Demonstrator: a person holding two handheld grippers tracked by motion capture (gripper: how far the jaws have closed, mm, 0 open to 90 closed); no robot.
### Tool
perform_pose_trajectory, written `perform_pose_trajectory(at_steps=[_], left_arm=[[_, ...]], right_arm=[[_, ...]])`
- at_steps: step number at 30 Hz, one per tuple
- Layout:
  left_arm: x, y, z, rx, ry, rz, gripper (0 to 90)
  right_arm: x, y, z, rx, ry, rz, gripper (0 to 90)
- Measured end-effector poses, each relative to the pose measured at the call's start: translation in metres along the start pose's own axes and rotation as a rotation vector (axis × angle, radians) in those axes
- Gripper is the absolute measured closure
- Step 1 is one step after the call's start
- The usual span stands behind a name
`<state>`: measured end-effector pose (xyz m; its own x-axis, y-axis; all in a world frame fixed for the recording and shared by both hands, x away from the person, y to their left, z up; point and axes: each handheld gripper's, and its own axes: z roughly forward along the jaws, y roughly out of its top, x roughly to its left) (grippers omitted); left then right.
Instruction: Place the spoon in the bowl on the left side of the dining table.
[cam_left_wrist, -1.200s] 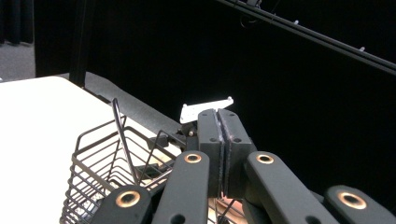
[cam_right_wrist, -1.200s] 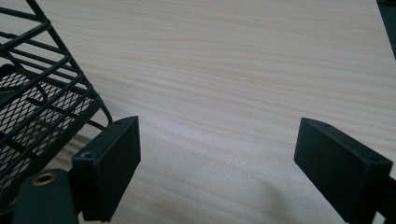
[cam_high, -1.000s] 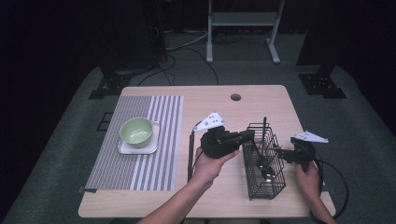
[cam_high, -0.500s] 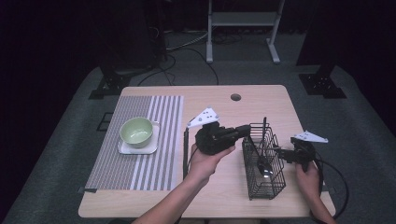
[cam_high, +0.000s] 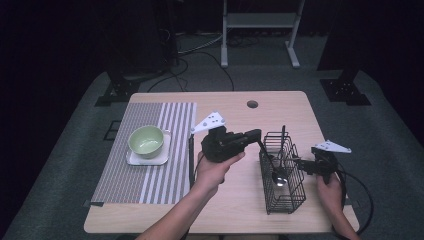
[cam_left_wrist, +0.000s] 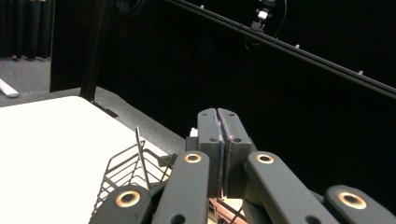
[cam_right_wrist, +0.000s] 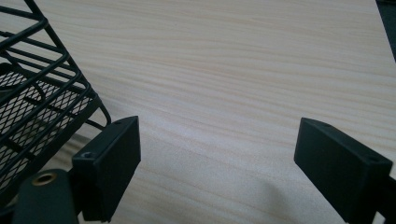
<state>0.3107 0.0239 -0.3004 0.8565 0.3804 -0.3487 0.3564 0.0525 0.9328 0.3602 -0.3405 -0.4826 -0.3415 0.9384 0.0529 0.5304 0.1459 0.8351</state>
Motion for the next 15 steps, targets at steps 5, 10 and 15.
perform_pose_trajectory(at_steps=[5, 10, 15], left_arm=[[0.003, 0.003, -0.008, -0.01, 0.017, -0.001, 89.3], [0.006, 0.006, -0.013, -0.015, 0.03, 0.001, 89.3], [0.011, 0.007, -0.021, -0.022, 0.055, -0.005, 89.3]], right_arm=[[0.0, 0.0, 0.0, 0.001, -0.001, -0.001, 13.6], [0.0, 0.0, 0.0, 0.002, -0.002, -0.002, 13.6], [0.0, 0.0, 0.0, 0.003, -0.004, -0.003, 13.6]])
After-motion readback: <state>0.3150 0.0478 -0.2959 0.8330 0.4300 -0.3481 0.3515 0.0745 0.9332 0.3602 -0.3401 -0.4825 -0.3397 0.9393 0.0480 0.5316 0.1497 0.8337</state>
